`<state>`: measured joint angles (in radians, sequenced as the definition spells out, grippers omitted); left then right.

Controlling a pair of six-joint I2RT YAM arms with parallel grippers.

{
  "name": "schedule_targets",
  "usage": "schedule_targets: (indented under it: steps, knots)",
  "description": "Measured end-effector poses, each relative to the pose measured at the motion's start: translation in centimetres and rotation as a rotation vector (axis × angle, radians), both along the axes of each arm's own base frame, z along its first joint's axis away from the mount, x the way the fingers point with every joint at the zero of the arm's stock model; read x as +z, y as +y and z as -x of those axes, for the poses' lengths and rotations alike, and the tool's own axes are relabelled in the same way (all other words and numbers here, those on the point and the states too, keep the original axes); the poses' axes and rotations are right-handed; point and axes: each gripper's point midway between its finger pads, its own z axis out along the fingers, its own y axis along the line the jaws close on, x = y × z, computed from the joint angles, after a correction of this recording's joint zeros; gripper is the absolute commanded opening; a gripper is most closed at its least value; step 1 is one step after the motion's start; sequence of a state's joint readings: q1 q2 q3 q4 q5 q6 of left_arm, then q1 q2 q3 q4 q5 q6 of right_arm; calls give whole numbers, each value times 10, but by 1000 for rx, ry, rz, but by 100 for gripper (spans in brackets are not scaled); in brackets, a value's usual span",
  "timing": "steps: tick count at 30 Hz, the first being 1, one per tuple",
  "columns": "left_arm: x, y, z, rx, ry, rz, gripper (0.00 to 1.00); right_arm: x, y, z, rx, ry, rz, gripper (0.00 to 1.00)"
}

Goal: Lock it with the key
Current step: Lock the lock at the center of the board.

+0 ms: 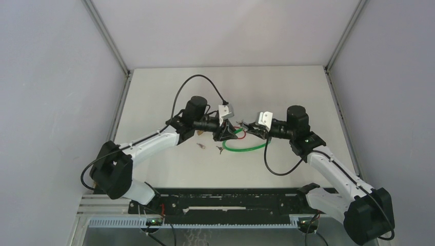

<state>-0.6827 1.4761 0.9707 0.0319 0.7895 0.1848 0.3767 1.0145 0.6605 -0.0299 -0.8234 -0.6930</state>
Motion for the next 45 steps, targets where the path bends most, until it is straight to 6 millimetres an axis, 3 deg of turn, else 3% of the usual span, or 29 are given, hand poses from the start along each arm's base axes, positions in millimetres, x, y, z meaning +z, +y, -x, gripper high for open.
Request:
schedule_targets:
  steps: [5,12,15,20,23,33,45]
  knots:
    - [11,7,1,-35,-134,-7,60,0,-2,2,11,9,-8,0]
    - [21,19,1,-69,-235,-75,63,0,-1,4,24,15,-11,0]
    - [42,19,-5,-75,-289,-88,61,0,-1,5,28,17,-12,0]
    - [96,15,-15,-79,-404,-63,54,0,-1,6,30,18,-13,0]
    - [111,11,-15,-101,-440,-62,53,0,0,6,31,18,-13,0]
    - [75,0,2,-213,-378,-166,45,0,0,6,33,20,-13,0]
    - [70,-4,1,-213,-360,-179,17,-1,0,7,37,25,-13,0]
